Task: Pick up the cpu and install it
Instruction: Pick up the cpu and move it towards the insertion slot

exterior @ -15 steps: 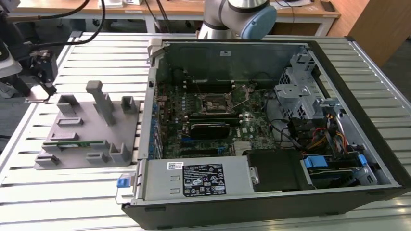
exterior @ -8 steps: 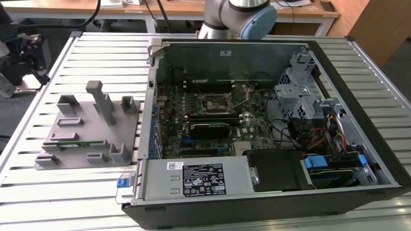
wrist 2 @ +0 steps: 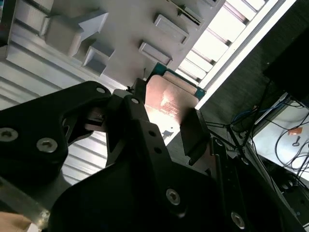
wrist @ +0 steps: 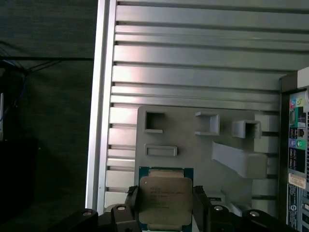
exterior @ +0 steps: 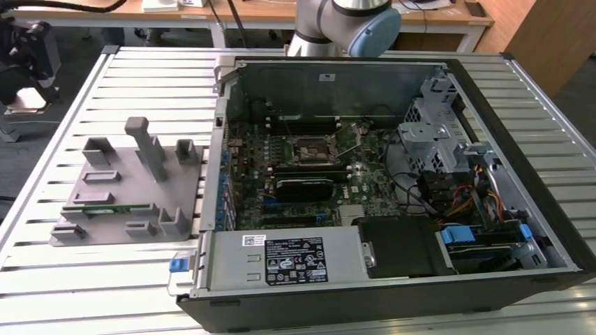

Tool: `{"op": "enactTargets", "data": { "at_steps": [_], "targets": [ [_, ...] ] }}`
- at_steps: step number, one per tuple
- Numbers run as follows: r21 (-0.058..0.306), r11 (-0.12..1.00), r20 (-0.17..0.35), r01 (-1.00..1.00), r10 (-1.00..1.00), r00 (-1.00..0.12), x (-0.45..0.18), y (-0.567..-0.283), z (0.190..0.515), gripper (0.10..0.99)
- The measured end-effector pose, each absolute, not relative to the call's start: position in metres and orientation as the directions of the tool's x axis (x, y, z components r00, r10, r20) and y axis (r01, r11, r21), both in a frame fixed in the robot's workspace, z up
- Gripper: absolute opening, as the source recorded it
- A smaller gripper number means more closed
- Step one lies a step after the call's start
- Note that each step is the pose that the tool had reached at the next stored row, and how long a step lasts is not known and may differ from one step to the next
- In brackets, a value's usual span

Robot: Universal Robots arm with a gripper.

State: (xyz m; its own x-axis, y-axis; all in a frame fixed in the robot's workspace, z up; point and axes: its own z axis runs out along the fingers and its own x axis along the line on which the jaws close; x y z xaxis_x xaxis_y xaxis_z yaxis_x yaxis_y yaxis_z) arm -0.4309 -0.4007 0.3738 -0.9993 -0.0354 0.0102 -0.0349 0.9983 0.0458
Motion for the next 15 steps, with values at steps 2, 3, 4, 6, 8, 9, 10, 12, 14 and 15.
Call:
{"op": "enactTargets", "data": {
  "at_steps": [2, 3, 4, 6, 8, 9, 10, 12, 14, 15],
  "targets": [
    [0.046, 0.998, 0.010, -0.035, -0.036, -0.999, -0.431, -0.400, 0.383, 0.529],
    [0.046, 0.998, 0.010, -0.035, -0.036, -0.999, -0.431, -0.400, 0.386, 0.529],
    [0.046, 0.998, 0.010, -0.035, -0.035, -0.999, -0.431, -0.400, 0.389, 0.529],
    [0.046, 0.998, 0.010, -0.035, -0.035, -0.999, -0.431, -0.399, 0.395, 0.529],
    [0.046, 0.998, 0.010, -0.034, -0.035, -0.999, -0.431, -0.398, 0.400, 0.529],
    [0.046, 0.998, 0.010, -0.034, -0.035, -0.999, -0.431, -0.398, 0.401, 0.529],
    [0.046, 0.998, 0.010, -0.034, -0.035, -0.999, -0.431, -0.398, 0.403, 0.529],
    [0.046, 0.998, 0.010, -0.034, -0.034, -0.999, -0.429, -0.398, 0.404, 0.529],
    [0.047, 0.998, 0.011, -0.033, -0.034, -0.999, -0.426, -0.398, 0.404, 0.529],
    [0.047, 0.998, 0.011, -0.033, -0.034, -0.999, -0.425, -0.398, 0.404, 0.529]
  ]
}}
